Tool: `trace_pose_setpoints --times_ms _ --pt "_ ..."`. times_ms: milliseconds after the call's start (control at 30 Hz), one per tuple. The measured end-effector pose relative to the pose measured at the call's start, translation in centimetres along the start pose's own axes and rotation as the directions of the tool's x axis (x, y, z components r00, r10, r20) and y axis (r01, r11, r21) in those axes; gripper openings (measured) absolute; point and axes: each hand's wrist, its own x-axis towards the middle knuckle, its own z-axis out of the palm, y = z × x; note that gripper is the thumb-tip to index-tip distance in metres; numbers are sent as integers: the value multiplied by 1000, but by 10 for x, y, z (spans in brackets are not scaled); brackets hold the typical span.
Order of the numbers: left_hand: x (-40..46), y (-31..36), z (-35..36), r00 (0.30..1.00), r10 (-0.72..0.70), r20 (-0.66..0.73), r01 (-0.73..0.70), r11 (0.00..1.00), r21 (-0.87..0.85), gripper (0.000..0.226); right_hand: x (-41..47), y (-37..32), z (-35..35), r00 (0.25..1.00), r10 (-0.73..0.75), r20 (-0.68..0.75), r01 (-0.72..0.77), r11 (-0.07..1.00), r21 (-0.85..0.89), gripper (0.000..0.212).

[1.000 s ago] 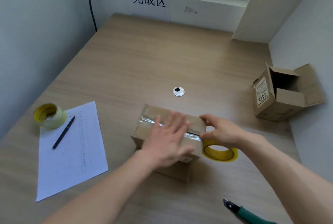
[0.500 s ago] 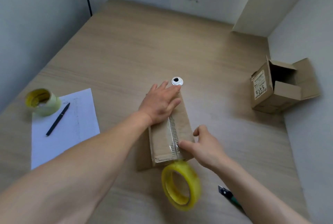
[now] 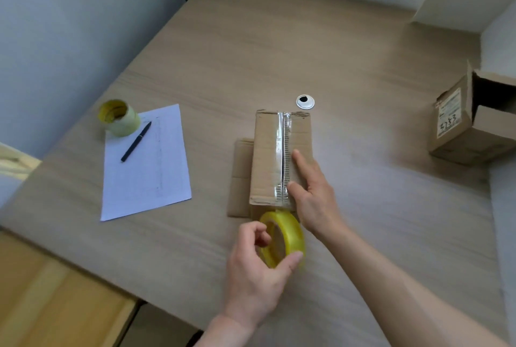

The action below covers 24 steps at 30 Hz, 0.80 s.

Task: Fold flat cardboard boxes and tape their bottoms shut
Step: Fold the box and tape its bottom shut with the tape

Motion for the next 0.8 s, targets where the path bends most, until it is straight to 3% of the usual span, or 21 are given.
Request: trace_pose_setpoints --times_ms 100,200,300,467,600,633,700,733,800 --pt "-3 0 6 987 -84 140 92 994 -54 84 2 -5 11 1000 7 -30 -9 999 -54 67" --pt "6 -7 7 969 -136 206 159 982 -101 81 1 -6 15 999 32 -34 -34 997 -66 67" --pt "17 -21 4 908 -310 282 373 904 -208 62 0 -5 13 999 37 -31 -38 998 -43 68" --pt "34 -31 5 862 -327 388 418 891 -177 26 3 -6 12 998 56 -31 -56 998 -16 67" --pt "47 -38 14 861 -398 317 460 876 -149 33 1 -4 2 994 79 78 -89 985 145 69" --pt "52 -40 15 853 -421 309 482 862 -156 31 -3 0 -5 995 89 55 -98 975 197 71" --pt "63 -41 16 836 -457 304 516 843 -153 24 -23 17 -22 984 125 -128 -92 968 236 71" --pt "68 -40 16 836 -459 301 514 847 -135 23 -39 30 -32 962 137 -237 -96 980 177 69" --pt "74 -41 18 846 -454 280 497 861 -107 29 -75 65 -52 947 103 -305 -164 969 -184 63"
